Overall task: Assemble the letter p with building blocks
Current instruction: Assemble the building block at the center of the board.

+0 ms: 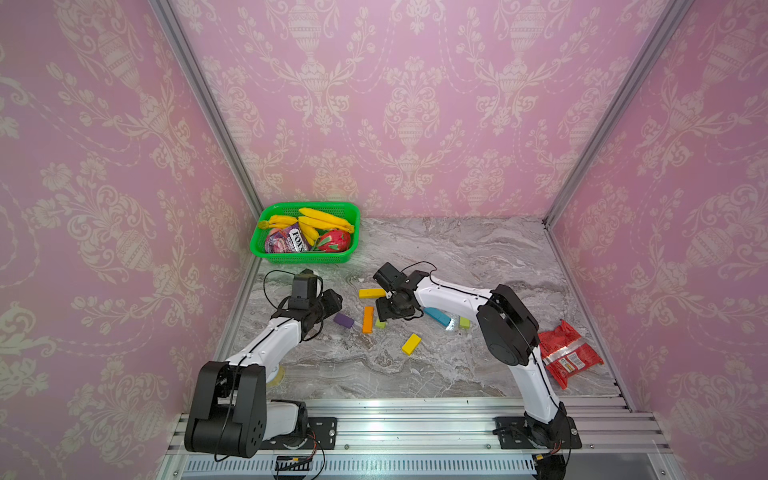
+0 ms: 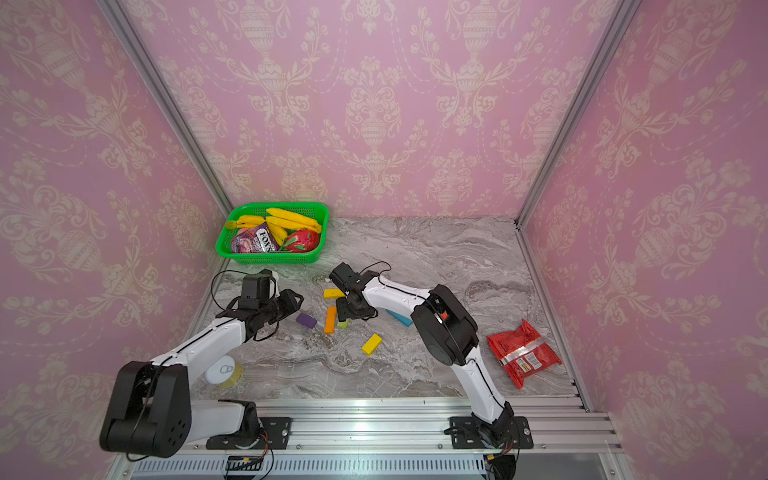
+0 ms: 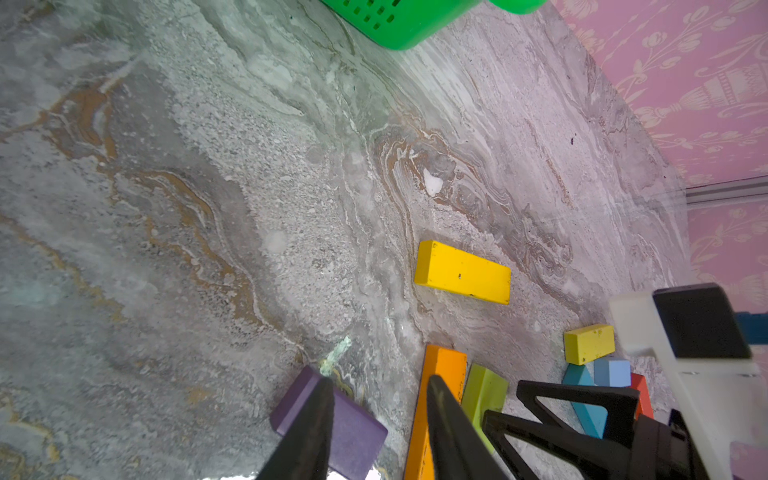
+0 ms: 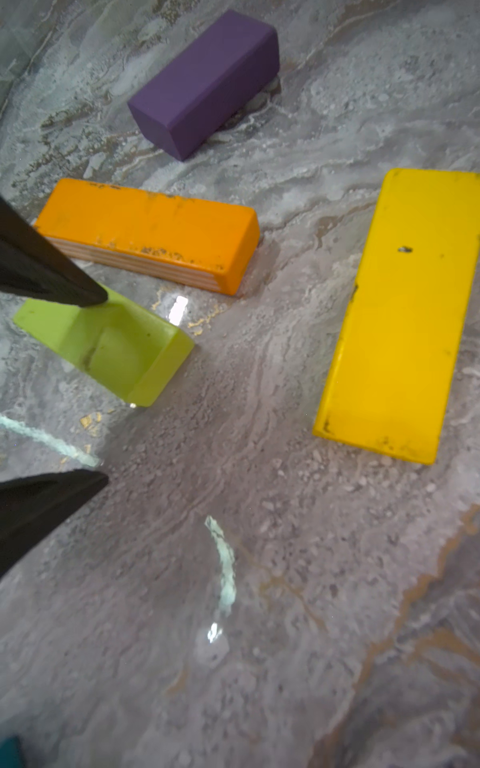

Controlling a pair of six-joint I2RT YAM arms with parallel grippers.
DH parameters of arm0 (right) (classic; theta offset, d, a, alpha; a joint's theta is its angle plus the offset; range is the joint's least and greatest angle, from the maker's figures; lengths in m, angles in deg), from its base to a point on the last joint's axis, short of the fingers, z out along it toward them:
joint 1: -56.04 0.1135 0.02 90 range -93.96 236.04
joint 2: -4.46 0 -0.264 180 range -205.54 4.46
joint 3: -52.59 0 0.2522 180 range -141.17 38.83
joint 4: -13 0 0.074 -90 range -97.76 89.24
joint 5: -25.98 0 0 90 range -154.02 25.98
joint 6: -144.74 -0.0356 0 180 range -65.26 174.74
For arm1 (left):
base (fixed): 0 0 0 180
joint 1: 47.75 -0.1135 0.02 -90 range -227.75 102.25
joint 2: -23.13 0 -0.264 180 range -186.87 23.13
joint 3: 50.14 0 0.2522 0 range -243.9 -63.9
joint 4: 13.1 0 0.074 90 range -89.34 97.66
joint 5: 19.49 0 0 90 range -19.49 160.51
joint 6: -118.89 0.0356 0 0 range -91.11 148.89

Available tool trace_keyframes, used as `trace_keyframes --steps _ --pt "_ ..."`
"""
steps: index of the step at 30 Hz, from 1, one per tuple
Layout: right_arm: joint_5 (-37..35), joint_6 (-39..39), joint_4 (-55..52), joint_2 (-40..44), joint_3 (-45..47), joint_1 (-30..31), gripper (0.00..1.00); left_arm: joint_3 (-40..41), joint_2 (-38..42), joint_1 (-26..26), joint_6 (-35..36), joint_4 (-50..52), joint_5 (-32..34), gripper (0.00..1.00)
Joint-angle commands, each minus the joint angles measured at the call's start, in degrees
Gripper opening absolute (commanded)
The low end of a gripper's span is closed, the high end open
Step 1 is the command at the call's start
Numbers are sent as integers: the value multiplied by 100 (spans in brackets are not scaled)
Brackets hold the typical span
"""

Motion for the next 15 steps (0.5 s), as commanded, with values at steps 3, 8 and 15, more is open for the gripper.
trace_keyframes --steps 3,8,15 --pt "-289 -334 -231 -107 -143 156 63 150 122 -70 92 -10 -132 40" --pt "-310 -446 -167 -119 -269 272 63 206 105 -81 129 -61 -136 40" --pt "-412 -518 -558 -455 -673 372 60 243 122 -81 182 -71 -138 40"
